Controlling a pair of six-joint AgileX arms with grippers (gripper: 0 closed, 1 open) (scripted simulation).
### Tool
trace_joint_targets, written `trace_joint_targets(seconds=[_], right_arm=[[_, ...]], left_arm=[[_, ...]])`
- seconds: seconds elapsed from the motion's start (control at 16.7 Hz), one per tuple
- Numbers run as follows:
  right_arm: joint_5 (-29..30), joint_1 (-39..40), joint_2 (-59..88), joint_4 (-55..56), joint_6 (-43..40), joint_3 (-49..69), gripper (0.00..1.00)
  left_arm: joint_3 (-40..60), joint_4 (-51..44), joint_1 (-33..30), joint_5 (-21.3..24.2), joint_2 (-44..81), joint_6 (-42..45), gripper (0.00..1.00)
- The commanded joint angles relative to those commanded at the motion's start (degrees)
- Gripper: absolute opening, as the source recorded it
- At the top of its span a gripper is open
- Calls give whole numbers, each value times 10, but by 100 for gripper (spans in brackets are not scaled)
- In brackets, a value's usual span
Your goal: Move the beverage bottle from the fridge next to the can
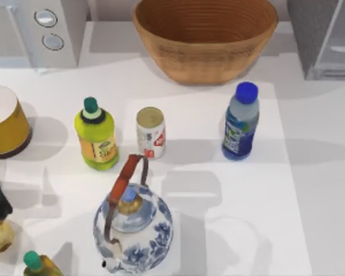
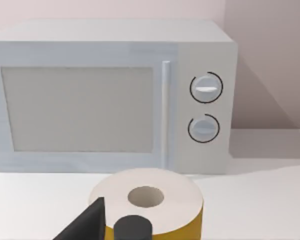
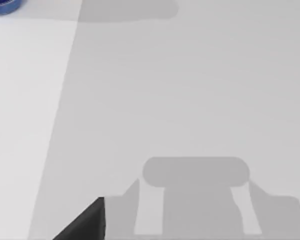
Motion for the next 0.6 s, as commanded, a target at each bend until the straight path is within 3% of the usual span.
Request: trace_joint_targets(seconds=[0.3, 0.6], right_arm=[[-35, -59, 60, -15, -60, 33, 100], [-145, -261, 271, -53, -271, 123, 100]], left_arm=[[0, 0, 0, 0, 0, 0, 100], [0, 0, 0, 0, 0, 0, 100]])
